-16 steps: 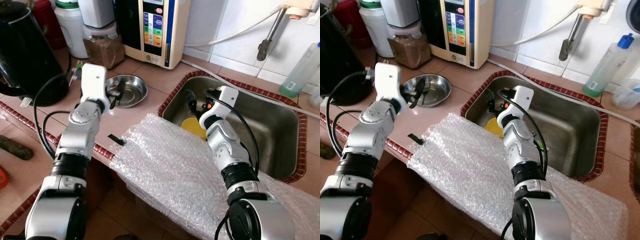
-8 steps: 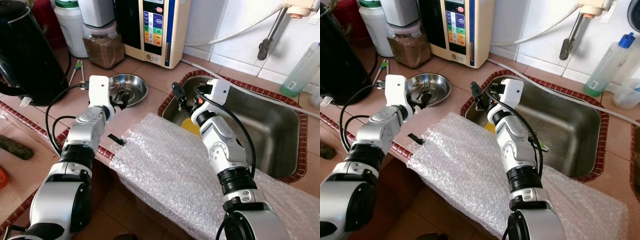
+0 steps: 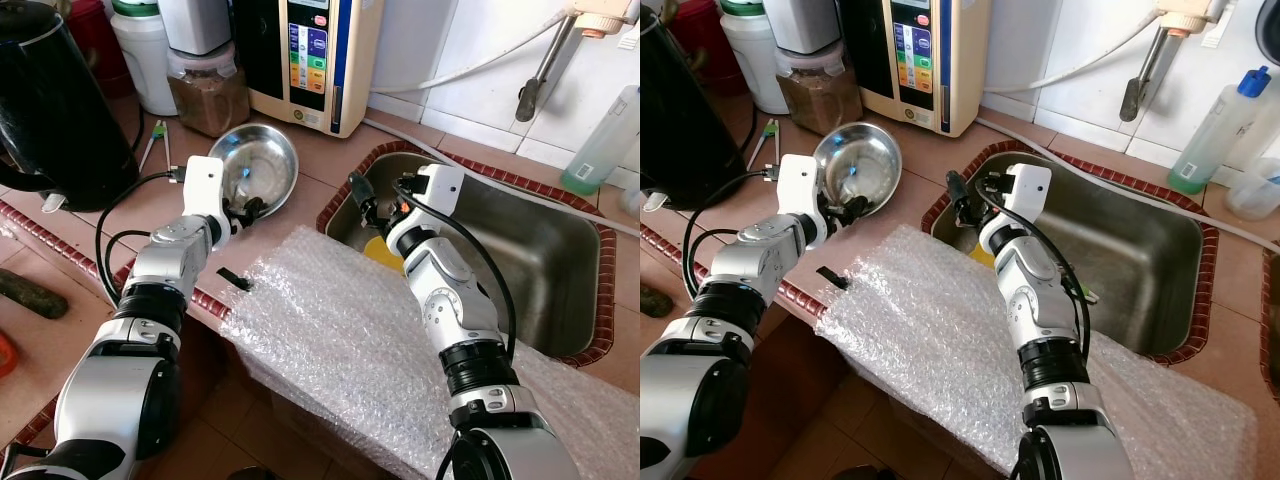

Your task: Kitchen organization

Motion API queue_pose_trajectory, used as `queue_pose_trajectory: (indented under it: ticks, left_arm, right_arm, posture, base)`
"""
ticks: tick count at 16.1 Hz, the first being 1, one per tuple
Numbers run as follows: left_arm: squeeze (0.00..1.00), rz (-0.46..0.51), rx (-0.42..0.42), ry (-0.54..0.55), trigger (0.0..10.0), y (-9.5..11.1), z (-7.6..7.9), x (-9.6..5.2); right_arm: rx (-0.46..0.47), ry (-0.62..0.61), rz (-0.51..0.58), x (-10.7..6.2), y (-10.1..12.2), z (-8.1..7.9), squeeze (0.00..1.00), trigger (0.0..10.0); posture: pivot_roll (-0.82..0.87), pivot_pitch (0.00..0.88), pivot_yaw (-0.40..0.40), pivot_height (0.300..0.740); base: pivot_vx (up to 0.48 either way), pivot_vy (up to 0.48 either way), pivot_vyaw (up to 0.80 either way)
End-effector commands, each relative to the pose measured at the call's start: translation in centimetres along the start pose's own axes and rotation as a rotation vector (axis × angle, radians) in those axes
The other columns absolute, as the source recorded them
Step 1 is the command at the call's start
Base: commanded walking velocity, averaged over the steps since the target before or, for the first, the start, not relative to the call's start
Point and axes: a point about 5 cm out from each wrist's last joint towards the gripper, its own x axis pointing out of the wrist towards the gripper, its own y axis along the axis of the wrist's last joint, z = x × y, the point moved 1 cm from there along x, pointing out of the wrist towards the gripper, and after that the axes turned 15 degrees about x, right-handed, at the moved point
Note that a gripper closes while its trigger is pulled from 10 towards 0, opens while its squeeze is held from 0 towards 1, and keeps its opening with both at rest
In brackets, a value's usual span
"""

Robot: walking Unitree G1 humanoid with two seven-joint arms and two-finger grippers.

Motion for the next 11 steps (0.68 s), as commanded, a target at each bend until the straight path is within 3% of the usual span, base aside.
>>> queue_pose_trajectory:
  ticks: [1,2,11]
  left_arm:
    - [0.00,-0.058,0.007,-0.033,0.0,-1.1,0.2,0.0]
    - [0.00,-0.060,0.010,-0.038,0.0,-1.1,0.2,0.0]
    - [0.00,-0.064,0.070,-0.096,0.0,-0.9,-0.2,-0.5]
  right_arm:
    - [0.004,0.056,-0.013,0.0,0.3,-0.7,0.06,10.0]
    - [0.007,0.077,-0.027,0.0,0.3,-0.9,0.00,10.0]
    - [-0.084,0.356,-0.241,-1.6,-0.5,-2.8,0.00,10.0]
  posture:
    - [0.04,0.062,0.020,0.740]
    - [0.04,0.062,0.020,0.740]
    - [0.04,0.055,0.023,0.740]
  base:
    - [0.000,0.000,0.00]
    - [0.000,0.000,0.00]
    - [0.000,0.000,0.00]
